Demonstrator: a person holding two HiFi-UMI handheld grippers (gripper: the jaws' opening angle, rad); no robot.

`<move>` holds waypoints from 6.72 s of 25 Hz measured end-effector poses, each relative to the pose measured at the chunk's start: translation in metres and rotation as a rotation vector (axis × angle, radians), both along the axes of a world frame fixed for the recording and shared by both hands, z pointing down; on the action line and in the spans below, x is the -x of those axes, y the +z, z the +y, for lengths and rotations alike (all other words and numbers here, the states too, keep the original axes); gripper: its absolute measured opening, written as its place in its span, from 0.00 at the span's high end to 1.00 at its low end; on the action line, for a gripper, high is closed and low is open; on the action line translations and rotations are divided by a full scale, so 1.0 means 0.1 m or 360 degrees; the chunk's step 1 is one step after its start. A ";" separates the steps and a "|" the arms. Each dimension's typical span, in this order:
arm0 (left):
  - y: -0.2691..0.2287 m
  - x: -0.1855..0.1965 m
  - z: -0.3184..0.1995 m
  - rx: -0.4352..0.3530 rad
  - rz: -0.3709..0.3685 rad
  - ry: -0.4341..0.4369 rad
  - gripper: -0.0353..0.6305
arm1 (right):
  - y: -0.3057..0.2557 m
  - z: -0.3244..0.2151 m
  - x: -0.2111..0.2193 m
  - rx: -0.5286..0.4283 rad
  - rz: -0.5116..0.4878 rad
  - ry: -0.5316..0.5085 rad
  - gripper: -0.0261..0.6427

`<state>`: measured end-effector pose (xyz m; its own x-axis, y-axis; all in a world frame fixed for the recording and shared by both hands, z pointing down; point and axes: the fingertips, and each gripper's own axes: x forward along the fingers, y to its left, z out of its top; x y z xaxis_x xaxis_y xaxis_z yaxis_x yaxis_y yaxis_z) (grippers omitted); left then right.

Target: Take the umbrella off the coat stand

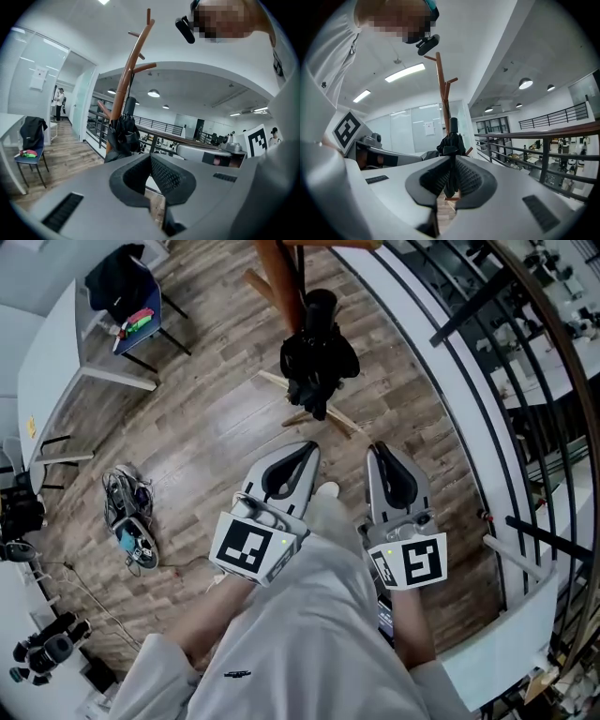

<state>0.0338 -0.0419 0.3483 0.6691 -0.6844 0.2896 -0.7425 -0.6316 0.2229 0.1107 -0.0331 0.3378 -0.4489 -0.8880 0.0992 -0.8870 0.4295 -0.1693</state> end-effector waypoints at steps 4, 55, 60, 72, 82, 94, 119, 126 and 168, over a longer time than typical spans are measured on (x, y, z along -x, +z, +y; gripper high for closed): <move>0.06 0.04 -0.07 -0.0002 -0.0004 -0.0039 0.92 | 0.05 -0.10 0.03 0.0011 -0.0035 -0.0014 0.90; 0.73 0.92 -0.70 0.0158 -0.0030 -0.0307 0.92 | 0.78 -1.64 0.97 0.0047 0.0022 -0.0179 0.51; 0.65 0.97 -0.78 0.0127 -0.0007 -0.0305 0.92 | 0.75 -1.68 1.01 0.0045 0.0037 -0.0103 0.51; 0.50 1.04 -0.80 0.0102 -0.0005 -0.0261 0.92 | 0.75 -1.59 0.98 0.0117 0.0040 -0.0023 0.55; 0.30 1.12 -0.81 0.0045 0.0012 -0.0197 0.92 | 0.62 -1.44 1.01 0.0115 0.0066 0.0001 0.56; -0.10 1.07 -0.89 -0.0045 0.0115 -0.0138 0.92 | 0.18 -1.32 1.00 0.0051 0.0065 0.0055 0.56; -0.68 1.00 -0.87 -0.0081 0.0154 0.0140 0.92 | -0.54 -0.98 1.00 -0.0062 0.0134 0.0199 0.56; -0.84 0.94 -0.87 -0.0091 0.0185 0.0233 0.92 | -0.68 -0.89 0.97 -0.0080 0.0157 0.0277 0.56; -0.70 -0.47 0.31 -0.0095 0.0285 0.0718 0.92 | -0.38 0.89 -0.75 0.0026 0.0097 0.0730 0.56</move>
